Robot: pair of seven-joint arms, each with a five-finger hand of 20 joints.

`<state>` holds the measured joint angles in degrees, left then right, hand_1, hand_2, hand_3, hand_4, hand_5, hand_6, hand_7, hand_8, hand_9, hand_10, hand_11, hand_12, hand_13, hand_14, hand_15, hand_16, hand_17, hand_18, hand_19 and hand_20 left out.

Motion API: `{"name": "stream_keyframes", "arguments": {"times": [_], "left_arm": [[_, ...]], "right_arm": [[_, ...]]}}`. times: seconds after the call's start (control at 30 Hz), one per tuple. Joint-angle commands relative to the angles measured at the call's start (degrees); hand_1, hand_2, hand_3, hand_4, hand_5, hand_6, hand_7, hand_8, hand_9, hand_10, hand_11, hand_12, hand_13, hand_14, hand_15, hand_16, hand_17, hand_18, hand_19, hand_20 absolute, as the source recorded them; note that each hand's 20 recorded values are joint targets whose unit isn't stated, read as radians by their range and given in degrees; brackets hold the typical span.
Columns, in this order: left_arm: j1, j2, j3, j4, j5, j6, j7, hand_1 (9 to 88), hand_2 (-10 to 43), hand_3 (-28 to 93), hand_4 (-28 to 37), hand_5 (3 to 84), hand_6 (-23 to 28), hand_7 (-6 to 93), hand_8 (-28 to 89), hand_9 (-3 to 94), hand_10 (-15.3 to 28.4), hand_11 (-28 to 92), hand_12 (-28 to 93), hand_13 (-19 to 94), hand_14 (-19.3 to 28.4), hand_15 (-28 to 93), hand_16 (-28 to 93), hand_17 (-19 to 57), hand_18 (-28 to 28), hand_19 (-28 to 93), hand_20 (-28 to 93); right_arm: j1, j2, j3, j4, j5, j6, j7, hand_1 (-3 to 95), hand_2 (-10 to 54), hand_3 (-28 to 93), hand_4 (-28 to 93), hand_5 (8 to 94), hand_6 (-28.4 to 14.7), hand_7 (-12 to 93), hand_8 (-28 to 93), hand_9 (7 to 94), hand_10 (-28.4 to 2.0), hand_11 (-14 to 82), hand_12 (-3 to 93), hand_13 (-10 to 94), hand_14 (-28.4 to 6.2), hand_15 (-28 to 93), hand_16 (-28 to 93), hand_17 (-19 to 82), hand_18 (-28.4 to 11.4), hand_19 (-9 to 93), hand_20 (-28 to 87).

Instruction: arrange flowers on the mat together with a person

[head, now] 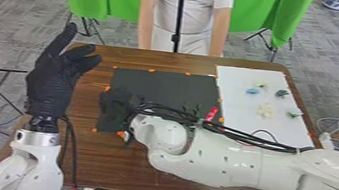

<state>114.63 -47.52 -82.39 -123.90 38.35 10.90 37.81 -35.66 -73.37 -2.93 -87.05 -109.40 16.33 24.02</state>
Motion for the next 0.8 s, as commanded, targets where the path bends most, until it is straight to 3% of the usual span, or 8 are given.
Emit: {"name": "stream_keyframes", "arguments": {"times": [0.03, 0.23, 0.43, 0.67, 0.8], "left_arm": [[0.30, -0.19, 0.60, 0.33, -0.19, 0.29, -0.19, 22.4, 8.8, 75, -27.1, 31.7, 5.8, 12.0, -9, 37.7, 19.1, 25, 11, 31, 25.1, 49, -8, -0.4, 28.0, 75, -11], [0.42, -0.19, 0.40, 0.30, -0.32, 0.20, -0.08, 22.4, 8.8, 75, -27.1, 31.8, 6.0, 12.1, -9, 37.9, 19.4, 25, 11, 31, 25.1, 49, -8, -0.5, 28.3, 76, -12], [0.39, 0.03, 0.60, 0.36, -0.46, 0.30, 0.28, 22.4, 8.9, 75, -27.0, 31.9, 6.2, 12.0, -9, 38.0, 19.4, 24, 11, 31, 25.1, 50, -8, -0.4, 28.2, 76, -13], [0.97, -0.14, 0.30, 0.21, -0.60, 0.54, -0.21, 22.5, 9.1, 75, -26.9, 31.9, 6.2, 12.1, -9, 38.0, 19.4, 24, 11, 31, 25.1, 50, -8, -0.4, 28.1, 76, -13], [2.42, -0.26, -1.15, -0.19, -0.40, 0.97, -0.44, 22.5, 9.0, 75, -26.6, 31.9, 6.2, 12.0, -9, 38.1, 19.3, 24, 12, 31, 25.1, 50, -9, -0.4, 28.1, 76, -14]], "right_arm": [[2.10, -1.90, -1.01, -0.58, -7.02, -1.54, 6.72, 60.7, -9.5, 53, -28, 75.1, 6.2, 22, -7, 90.1, -3.7, 13.3, 39.0, 76, -3.2, 53, 30, 23, -13.1, 61, 28], [1.97, -1.98, -0.35, -0.95, -7.65, -4.73, 8.37, 55.9, -9.5, 53, -28, 71.3, 6.5, 21, -7, 86.3, -4.2, 20.6, 35.4, 70, -5.5, 63, 25, 20, -19.5, 62, 33], [1.76, -2.18, -0.02, -1.20, -9.42, -7.57, 10.20, 49.7, -9.5, 58, -28, 67.9, 6.8, 19, -11, 81.9, -6.2, 29.0, 28.5, 67, -6.8, 65, 24, 19, -21.2, 60, 33], [1.52, -1.97, 0.84, -1.41, -9.98, -8.42, 11.97, 44.5, -9.5, 62, -28, 64.7, 6.3, 18, -15, 79.3, -8.6, 34.7, 21.7, 66, -7.7, 66, 23, 18, -22.3, 60, 33], [1.87, -0.83, 2.04, -3.22, -9.73, -7.70, 12.01, 43.2, -9.5, 62, -28, 63.8, 6.1, 17, -15, 79.0, -9.0, 35.2, 20.9, 66, -7.9, 66, 22, 18, -22.6, 60, 33]]}}
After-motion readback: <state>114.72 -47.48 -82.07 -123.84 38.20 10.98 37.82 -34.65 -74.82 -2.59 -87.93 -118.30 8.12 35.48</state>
